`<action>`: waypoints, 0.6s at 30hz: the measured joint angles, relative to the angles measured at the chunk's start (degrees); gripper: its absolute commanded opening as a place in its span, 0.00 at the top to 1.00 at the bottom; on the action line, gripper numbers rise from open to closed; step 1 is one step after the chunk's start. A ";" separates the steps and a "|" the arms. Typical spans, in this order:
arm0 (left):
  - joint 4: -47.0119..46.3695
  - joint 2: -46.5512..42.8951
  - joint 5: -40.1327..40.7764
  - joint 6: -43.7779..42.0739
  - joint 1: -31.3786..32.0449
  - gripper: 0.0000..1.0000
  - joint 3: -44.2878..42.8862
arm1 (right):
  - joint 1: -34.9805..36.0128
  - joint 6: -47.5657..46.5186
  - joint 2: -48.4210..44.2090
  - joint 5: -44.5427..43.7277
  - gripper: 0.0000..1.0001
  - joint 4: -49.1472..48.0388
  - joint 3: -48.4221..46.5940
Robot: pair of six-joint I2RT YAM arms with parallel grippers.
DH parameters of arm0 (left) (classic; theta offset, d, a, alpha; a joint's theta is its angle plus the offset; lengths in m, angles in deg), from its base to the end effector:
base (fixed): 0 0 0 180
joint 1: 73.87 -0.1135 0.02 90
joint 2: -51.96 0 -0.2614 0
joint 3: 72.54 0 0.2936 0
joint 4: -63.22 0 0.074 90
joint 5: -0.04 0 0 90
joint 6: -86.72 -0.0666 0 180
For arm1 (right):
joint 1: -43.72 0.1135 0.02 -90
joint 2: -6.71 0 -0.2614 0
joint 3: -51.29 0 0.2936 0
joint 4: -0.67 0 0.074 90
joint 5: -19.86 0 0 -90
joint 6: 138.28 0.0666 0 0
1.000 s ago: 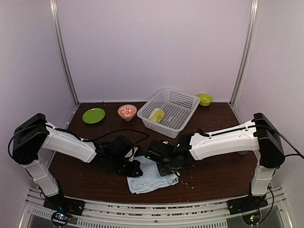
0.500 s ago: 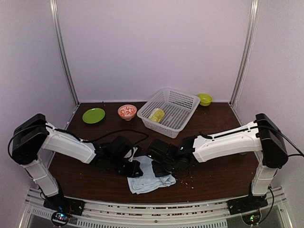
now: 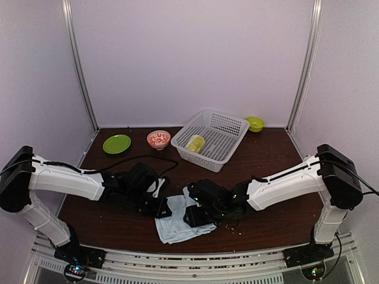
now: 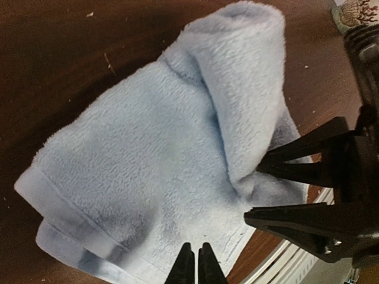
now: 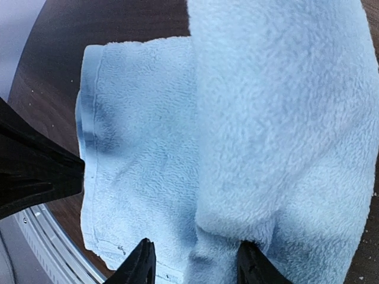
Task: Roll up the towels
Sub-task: Roll the towel at the center of the board.
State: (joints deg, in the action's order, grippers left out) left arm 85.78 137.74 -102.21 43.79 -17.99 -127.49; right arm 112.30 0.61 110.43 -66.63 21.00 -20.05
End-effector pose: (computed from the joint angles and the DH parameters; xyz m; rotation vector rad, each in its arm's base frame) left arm 0.1767 -0.2859 0.1121 0.3103 2.7502 -0.9007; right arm 0.1478 0.3879 0.0985 -0.4954 2.6895 0.8322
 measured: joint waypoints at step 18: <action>-3.82 9.18 -1.36 -0.50 -0.15 0.98 -13.79 | -1.09 1.95 -1.29 4.04 0.45 -11.61 5.99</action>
State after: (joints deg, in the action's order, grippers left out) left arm 81.96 146.92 -103.57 43.29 -18.15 -141.28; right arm 111.21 2.55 109.14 -62.59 9.40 -14.06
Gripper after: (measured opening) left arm 0.022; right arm 0.547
